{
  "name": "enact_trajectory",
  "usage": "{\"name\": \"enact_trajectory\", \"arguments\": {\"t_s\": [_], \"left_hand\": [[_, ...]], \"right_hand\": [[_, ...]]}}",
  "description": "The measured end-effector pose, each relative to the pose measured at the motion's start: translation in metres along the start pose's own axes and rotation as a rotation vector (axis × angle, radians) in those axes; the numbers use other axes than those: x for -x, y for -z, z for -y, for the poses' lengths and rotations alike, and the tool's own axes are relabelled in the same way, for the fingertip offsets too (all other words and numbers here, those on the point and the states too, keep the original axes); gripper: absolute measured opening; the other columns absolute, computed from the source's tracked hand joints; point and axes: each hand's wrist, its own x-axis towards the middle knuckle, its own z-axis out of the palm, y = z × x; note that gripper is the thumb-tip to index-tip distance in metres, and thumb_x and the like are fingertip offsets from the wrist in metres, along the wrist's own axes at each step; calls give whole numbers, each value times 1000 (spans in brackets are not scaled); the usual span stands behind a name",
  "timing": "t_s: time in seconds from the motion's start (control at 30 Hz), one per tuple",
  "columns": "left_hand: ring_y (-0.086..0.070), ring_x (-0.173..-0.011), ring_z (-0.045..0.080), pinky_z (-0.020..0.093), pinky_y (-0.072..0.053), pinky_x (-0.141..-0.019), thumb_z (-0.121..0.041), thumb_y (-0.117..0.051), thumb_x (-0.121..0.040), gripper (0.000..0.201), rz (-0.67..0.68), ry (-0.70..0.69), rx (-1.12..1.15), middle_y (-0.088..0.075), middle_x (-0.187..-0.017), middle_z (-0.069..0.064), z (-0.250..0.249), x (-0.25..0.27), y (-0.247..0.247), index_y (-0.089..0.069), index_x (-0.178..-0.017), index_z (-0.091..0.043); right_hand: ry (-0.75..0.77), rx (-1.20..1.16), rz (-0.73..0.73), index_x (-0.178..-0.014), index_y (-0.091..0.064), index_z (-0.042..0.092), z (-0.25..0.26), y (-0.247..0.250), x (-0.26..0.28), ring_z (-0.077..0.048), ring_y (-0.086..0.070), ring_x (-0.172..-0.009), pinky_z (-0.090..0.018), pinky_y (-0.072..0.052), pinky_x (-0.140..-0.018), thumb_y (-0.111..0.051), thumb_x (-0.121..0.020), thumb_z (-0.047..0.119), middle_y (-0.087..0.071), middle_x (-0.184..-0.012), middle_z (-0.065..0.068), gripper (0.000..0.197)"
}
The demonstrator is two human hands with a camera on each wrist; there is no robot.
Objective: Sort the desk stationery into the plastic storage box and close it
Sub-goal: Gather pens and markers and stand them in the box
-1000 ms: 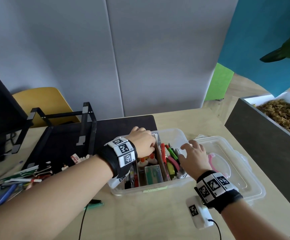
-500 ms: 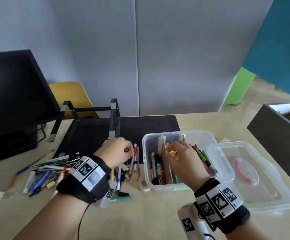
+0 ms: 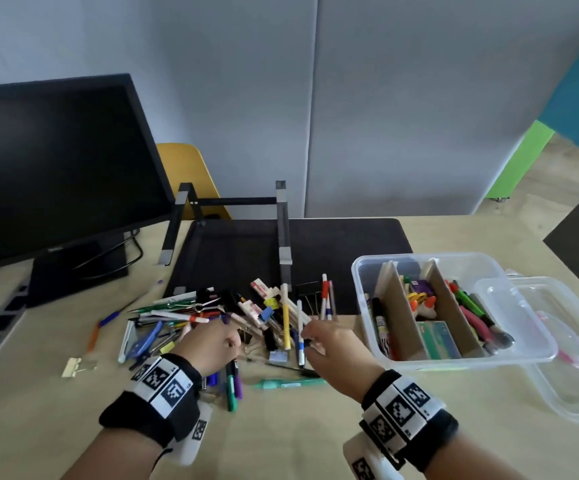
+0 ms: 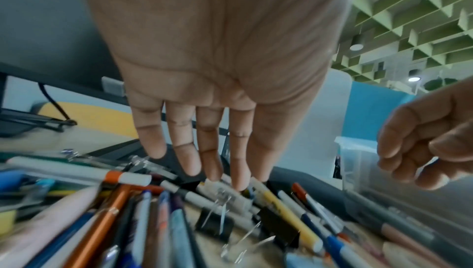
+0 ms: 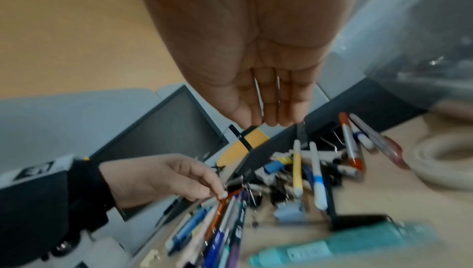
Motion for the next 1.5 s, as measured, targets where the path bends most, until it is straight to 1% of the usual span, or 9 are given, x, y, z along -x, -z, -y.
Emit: {"name": "enact_trajectory", "arguments": {"t_s": [0.13,0.3,0.47,0.67,0.8,0.93,1.07,1.23,1.5], "left_hand": [[-59,-98,14,38,-38,-103,-22,-53,-89,15,-69,21,14,-63,-91,-8,26,-4,-13,-60,-79,-30],[-62,-80,17,28,-47,-67,-28,-57,-87,9,-154,212,33,-67,-96,1,50,-4,-21,-60,-83,-21],[-57,-71,14,27,-44,-62,-36,-57,-87,66,-111,248,30,-58,-69,-8,73,-4,-33,-34,-144,-11],[-58,-71,12,24,-38,-56,-41,-60,-86,26,-57,206,21,-62,-85,-2,73,5,-33,-53,-96,-18],[-51,-55,9,26,-46,-67,-33,-57,-90,18,-108,109,113,-39,-147,12,59,1,-35,-54,-79,-18],[-63,-87,15,39,-17,-118,-34,-53,-92,25,-123,95,83,-68,-81,4,38,-14,-41,-62,-78,-15],[-65,-89,19,33,-30,-105,-33,-55,-88,23,-76,161,48,-69,-84,3,23,-27,-42,-63,-77,-15],[-65,-85,25,26,-44,-64,-30,-58,-86,28,-28,189,97,-67,-84,7,14,-38,-46,-53,-64,-13],[-61,-68,22,29,-46,-60,-37,-58,-80,30,48,257,173,-60,-68,3,6,-50,-50,-51,-62,-14]], "right_hand": [[-74,121,133,-113,-56,13,-2,-37,-12,-24,-60,-100,-27,-47,-79,-46,-89,13,-61,-111,-5,26],[-84,413,225,-129,-41,10,-6,-76,-16,-25,-55,-103,-29,-47,-79,-42,-85,2,-55,-118,-10,44],[-12,563,137,-135,-34,9,-12,-103,-15,-27,-42,-117,-35,-43,-99,-41,-86,0,-48,-128,-10,50],[25,657,97,-96,-63,13,-9,-109,-15,-24,-61,-78,-35,-55,-69,-76,-62,16,-65,-87,-4,37],[64,722,24,-82,-67,14,-12,-115,-17,-23,-62,-61,-34,-54,-54,-83,-45,17,-65,-69,-2,41],[33,688,34,-95,-56,13,-11,-112,-16,-24,-61,-65,-36,-54,-58,-79,-56,14,-64,-74,-3,45],[-5,598,156,-131,-36,14,-8,-104,-17,-26,-49,-112,-37,-41,-95,-36,-92,11,-51,-123,-5,39],[-206,268,74,-119,-38,16,0,-82,-32,-19,-52,-73,-23,-39,-54,-36,-96,17,-54,-107,-6,24],[-370,66,-14,-97,-40,15,-8,-63,-49,-19,-55,-66,-34,-47,-59,-34,-98,20,-54,-76,-1,8]]}}
